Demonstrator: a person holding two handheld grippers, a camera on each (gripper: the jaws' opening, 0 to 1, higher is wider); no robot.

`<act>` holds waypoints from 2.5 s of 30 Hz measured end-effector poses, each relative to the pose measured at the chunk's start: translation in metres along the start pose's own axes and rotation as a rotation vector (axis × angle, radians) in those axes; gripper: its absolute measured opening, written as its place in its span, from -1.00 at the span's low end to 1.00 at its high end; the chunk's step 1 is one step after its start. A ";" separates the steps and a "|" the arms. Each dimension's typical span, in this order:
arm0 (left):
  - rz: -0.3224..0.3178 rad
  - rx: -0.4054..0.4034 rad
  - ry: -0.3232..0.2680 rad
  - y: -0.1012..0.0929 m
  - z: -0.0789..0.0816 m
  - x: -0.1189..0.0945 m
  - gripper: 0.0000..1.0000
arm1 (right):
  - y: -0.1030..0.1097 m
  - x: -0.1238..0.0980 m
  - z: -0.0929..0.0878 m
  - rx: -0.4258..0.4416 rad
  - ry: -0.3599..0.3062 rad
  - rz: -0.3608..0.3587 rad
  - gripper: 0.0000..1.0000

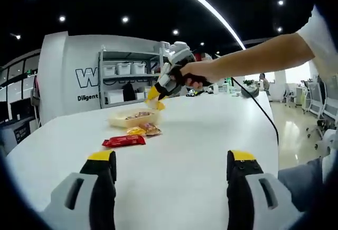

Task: Place the target food into the container with the food tongs after gripping and lifting it, then release it inside without dropping or visibly crushing the food.

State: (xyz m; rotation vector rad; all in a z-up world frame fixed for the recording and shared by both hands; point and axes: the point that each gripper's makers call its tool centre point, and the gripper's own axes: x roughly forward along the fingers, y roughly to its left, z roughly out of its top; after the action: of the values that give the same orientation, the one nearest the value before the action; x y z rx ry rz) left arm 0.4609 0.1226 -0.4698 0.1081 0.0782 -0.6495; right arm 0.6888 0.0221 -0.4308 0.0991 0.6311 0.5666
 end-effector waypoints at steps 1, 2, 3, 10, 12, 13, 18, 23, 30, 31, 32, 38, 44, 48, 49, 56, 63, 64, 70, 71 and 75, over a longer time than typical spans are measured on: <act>0.003 -0.003 0.005 0.001 -0.001 0.000 0.69 | -0.003 0.006 -0.002 0.002 0.008 0.000 -0.75; 0.004 -0.008 0.003 0.001 -0.001 0.000 0.69 | -0.003 0.008 -0.002 0.002 0.011 0.002 -0.74; 0.003 -0.011 0.000 0.001 0.000 0.000 0.69 | -0.003 0.009 -0.001 -0.002 0.008 0.002 -0.74; 0.001 -0.001 -0.002 -0.001 0.001 0.001 0.67 | -0.007 0.017 -0.003 -0.013 0.000 -0.001 -0.73; 0.000 0.001 -0.004 -0.001 0.001 0.000 0.67 | -0.007 0.019 -0.003 -0.016 -0.009 -0.007 -0.72; -0.002 0.000 -0.004 -0.001 0.001 0.001 0.67 | -0.007 0.021 -0.003 -0.017 -0.011 -0.010 -0.72; -0.001 0.006 -0.006 0.000 0.001 0.001 0.65 | -0.007 0.027 -0.001 -0.023 -0.023 -0.020 -0.72; -0.004 0.010 -0.007 -0.001 0.001 0.001 0.64 | -0.009 0.036 -0.005 -0.050 -0.016 -0.029 -0.71; -0.007 0.013 -0.009 -0.003 0.001 0.002 0.63 | -0.013 0.036 -0.003 -0.059 -0.026 -0.041 -0.70; -0.008 0.015 -0.008 -0.003 0.001 0.002 0.62 | -0.016 0.037 -0.003 -0.050 -0.025 -0.042 -0.70; -0.008 0.016 -0.008 -0.003 0.001 0.002 0.62 | -0.017 0.038 -0.003 -0.043 -0.025 -0.042 -0.70; -0.014 0.015 -0.008 -0.003 0.001 0.002 0.60 | -0.020 0.041 -0.002 -0.031 -0.022 -0.040 -0.63; -0.021 0.007 -0.016 -0.003 0.003 0.003 0.61 | -0.022 0.031 0.005 -0.029 -0.049 -0.038 -0.61; -0.021 0.004 -0.016 -0.002 0.002 0.003 0.61 | -0.022 0.023 0.010 -0.029 -0.067 -0.037 -0.61; -0.022 0.004 -0.015 -0.003 0.002 0.003 0.61 | -0.022 0.020 0.012 -0.029 -0.071 -0.036 -0.61; -0.023 0.001 -0.010 -0.004 0.002 0.003 0.60 | -0.017 0.004 0.016 -0.025 -0.086 -0.017 -0.62; -0.021 -0.004 -0.009 -0.003 0.001 0.003 0.58 | -0.007 -0.014 0.017 0.011 -0.082 0.011 -0.63; -0.019 -0.005 -0.006 -0.003 0.001 0.003 0.58 | -0.005 -0.018 0.016 0.009 -0.082 0.014 -0.63; -0.015 0.003 0.002 -0.003 0.000 0.004 0.56 | 0.012 -0.031 0.009 0.004 -0.077 0.034 -0.62; -0.016 0.001 0.004 -0.004 -0.001 0.003 0.56 | 0.014 -0.032 0.008 0.008 -0.077 0.039 -0.61; -0.011 0.006 0.006 -0.004 -0.001 0.004 0.55 | 0.032 -0.036 -0.002 0.005 -0.063 0.062 -0.61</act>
State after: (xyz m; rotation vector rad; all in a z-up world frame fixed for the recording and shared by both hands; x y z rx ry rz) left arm 0.4616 0.1178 -0.4713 0.1154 0.0827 -0.6609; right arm 0.6492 0.0297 -0.4050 0.1411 0.5702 0.6197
